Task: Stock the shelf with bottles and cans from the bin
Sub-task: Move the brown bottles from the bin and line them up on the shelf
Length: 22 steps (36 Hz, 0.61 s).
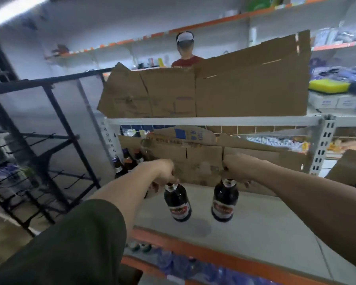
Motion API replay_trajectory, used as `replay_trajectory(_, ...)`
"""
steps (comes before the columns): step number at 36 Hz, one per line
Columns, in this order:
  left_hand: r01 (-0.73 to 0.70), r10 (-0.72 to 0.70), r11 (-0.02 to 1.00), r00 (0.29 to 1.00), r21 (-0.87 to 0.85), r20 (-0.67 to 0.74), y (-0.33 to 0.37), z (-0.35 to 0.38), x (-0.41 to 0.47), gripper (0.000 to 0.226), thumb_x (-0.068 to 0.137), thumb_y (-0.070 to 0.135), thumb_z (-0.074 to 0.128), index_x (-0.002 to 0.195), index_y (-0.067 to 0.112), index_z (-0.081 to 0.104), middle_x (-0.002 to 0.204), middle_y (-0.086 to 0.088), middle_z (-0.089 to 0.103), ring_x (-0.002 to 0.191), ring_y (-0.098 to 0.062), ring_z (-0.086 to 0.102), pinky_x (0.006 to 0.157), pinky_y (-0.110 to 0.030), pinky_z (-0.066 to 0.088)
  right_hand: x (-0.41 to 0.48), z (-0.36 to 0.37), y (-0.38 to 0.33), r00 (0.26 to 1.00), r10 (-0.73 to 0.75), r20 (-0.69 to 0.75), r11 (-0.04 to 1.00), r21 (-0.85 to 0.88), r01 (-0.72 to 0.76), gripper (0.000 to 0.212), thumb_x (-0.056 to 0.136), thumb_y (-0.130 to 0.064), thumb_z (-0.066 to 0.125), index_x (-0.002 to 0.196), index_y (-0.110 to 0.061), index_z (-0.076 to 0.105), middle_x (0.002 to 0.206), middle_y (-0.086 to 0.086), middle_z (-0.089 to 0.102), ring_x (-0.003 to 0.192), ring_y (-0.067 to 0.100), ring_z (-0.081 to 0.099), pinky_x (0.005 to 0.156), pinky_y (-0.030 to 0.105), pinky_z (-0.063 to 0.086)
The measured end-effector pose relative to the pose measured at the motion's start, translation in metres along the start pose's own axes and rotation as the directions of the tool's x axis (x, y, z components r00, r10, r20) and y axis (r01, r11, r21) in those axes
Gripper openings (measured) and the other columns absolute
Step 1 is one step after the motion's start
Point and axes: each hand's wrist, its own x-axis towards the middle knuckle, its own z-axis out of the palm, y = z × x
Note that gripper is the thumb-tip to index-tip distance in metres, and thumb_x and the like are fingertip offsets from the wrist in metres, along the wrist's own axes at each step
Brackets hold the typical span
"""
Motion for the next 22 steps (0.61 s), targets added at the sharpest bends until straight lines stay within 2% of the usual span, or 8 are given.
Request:
replay_trajectory(4,-0.032,0.036,0.996,0.998,0.083,-0.051,-0.067,-0.004,-0.008,0.041,0.101,0.042,0.06,0.075,0.01,0.061,0.071,-0.005,0.059,0.062,-0.023,0.055,0.055,-0.034,0.044,0.032,-0.003,-0.062,0.999,-0.031,-0.038,0.997,0.071,0.033,0.036,0.095,-0.035,0.052,0.07,-0.01,0.06,0.061,0.008,0.066,0.045,0.023,0.066,0.049,0.039,0.058)
replay_trajectory(8,-0.022,0.025,0.998,0.998,0.051,-0.059,-0.129,-0.007,-0.007,0.042,0.101,0.04,0.06,0.073,0.008,0.057,0.067,-0.007,0.057,0.058,-0.023,0.052,0.056,-0.036,0.043,0.056,-0.009,-0.116,0.997,-0.033,-0.066,0.997,0.065,0.037,0.028,0.098,-0.019,0.056,0.072,-0.008,0.056,0.06,0.009,0.062,0.04,0.019,0.061,0.037,0.026,0.048)
replay_trajectory(10,0.003,-0.002,1.0,0.998,0.017,-0.06,-0.152,-0.009,-0.007,0.038,0.102,0.036,0.059,0.079,0.006,0.051,0.069,-0.007,0.057,0.058,-0.021,0.052,0.057,-0.035,0.043,0.07,-0.009,-0.134,0.996,-0.039,-0.084,0.998,0.053,0.043,0.029,0.097,-0.015,0.058,0.07,-0.012,0.048,0.062,0.006,0.057,0.045,0.018,0.056,0.04,0.026,0.044)
replay_trajectory(13,0.04,-0.041,0.999,0.998,-0.018,-0.057,-0.183,-0.011,-0.002,0.035,0.101,0.037,0.061,0.078,0.01,0.059,0.077,-0.007,0.061,0.063,-0.021,0.058,0.054,-0.032,0.045,0.092,-0.008,-0.154,0.993,-0.072,-0.094,0.996,0.042,0.077,0.036,0.096,-0.017,0.061,0.067,-0.019,0.04,0.063,0.0,0.048,0.051,0.013,0.045,0.044,0.026,0.035)
replay_trajectory(15,0.053,-0.056,0.997,0.997,-0.059,-0.054,-0.2,-0.013,0.002,0.032,0.1,0.035,0.063,0.078,0.013,0.058,0.08,-0.007,0.062,0.064,-0.021,0.061,0.053,-0.029,0.047,0.103,-0.008,-0.168,0.989,-0.1,-0.113,0.994,0.027,0.104,0.036,0.095,-0.019,0.062,0.067,-0.021,0.04,0.064,-0.002,0.046,0.052,0.01,0.043,0.044,0.025,0.031)
replay_trajectory(19,0.085,-0.091,0.992,0.994,-0.098,-0.059,-0.223,-0.014,0.0,0.023,0.101,0.033,0.063,0.097,0.01,0.064,0.092,-0.01,0.069,0.069,-0.021,0.068,0.058,-0.03,0.056,0.124,-0.003,-0.194,0.986,-0.138,-0.096,0.986,0.081,0.145,0.034,0.097,-0.026,0.059,0.066,-0.021,0.044,0.066,0.001,0.051,0.055,0.015,0.049,0.051,0.03,0.043)
replay_trajectory(22,0.094,-0.1,0.992,0.993,-0.089,-0.065,-0.236,-0.014,0.004,0.024,0.101,0.033,0.062,0.099,0.009,0.065,0.089,-0.009,0.069,0.066,-0.021,0.065,0.058,-0.031,0.053,0.137,0.005,-0.206,0.985,-0.128,-0.115,0.974,0.171,0.146,0.032,0.095,-0.031,0.06,0.067,-0.018,0.052,0.067,-0.001,0.055,0.057,0.015,0.051,0.049,0.024,0.035)
